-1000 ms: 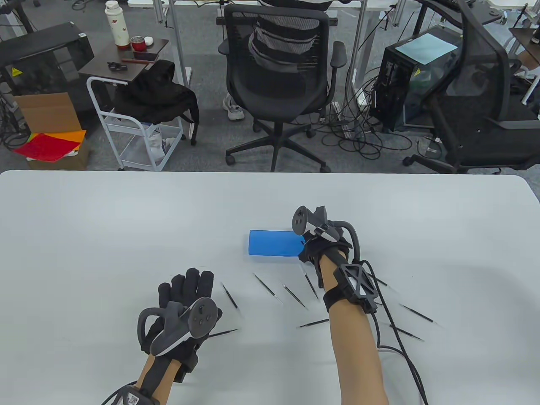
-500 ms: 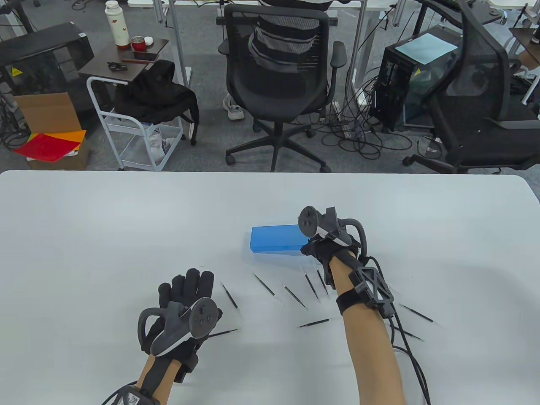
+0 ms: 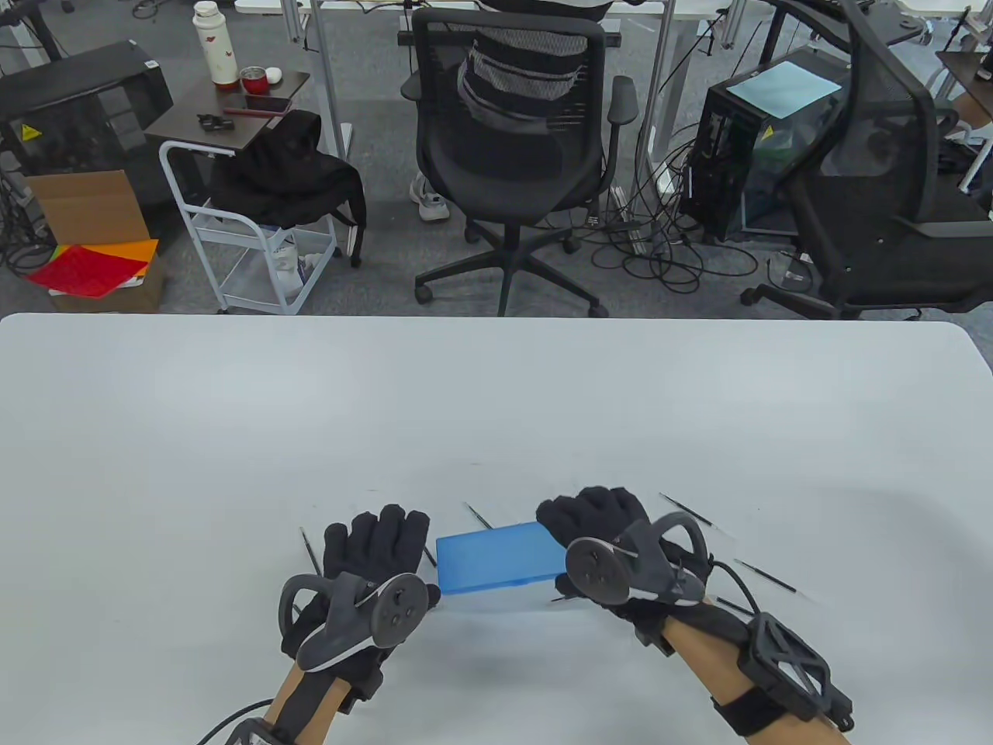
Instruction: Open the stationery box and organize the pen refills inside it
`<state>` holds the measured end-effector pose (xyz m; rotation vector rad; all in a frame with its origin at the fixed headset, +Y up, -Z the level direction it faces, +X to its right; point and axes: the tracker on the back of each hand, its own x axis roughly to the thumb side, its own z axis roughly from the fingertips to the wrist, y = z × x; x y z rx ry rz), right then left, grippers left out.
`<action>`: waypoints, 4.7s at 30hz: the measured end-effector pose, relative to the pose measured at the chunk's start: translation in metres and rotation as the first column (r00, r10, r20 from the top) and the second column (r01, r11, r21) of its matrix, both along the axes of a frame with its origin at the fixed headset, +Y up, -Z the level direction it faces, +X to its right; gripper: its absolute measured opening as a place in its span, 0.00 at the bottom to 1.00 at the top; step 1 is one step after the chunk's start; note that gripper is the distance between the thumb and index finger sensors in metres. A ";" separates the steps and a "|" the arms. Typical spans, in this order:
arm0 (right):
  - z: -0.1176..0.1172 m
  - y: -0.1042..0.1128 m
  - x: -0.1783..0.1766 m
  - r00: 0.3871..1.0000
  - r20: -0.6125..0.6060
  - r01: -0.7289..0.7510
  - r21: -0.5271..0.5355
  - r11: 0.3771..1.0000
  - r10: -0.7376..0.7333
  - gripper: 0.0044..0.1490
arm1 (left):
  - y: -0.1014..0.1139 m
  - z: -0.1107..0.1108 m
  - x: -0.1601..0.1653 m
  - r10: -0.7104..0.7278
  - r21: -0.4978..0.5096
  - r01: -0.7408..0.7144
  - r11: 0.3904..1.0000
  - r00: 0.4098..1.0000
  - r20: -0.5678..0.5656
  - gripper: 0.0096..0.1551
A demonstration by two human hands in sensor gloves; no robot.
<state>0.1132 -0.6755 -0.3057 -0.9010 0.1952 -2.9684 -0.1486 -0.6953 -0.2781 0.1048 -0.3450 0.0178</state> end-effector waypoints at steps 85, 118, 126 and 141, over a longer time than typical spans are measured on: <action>-0.019 -0.045 0.001 0.985 0.012 0.160 -0.439 0.884 -0.172 0.34 | -0.039 0.034 0.078 -0.450 0.000 0.461 0.887 0.866 0.220 0.85; -0.016 -0.070 0.032 0.965 0.064 -0.254 0.003 0.967 0.253 0.37 | -0.040 0.028 0.072 -0.416 -0.048 0.437 0.898 0.880 0.228 0.85; -0.016 -0.073 0.030 0.957 0.064 -0.284 0.013 0.959 0.283 0.35 | -0.039 0.028 0.072 -0.417 -0.049 0.438 0.898 0.880 0.228 0.85; -0.016 -0.073 0.028 0.951 0.033 -0.309 0.015 0.951 0.309 0.33 | -0.039 0.029 0.073 -0.426 -0.050 0.447 0.893 0.876 0.227 0.85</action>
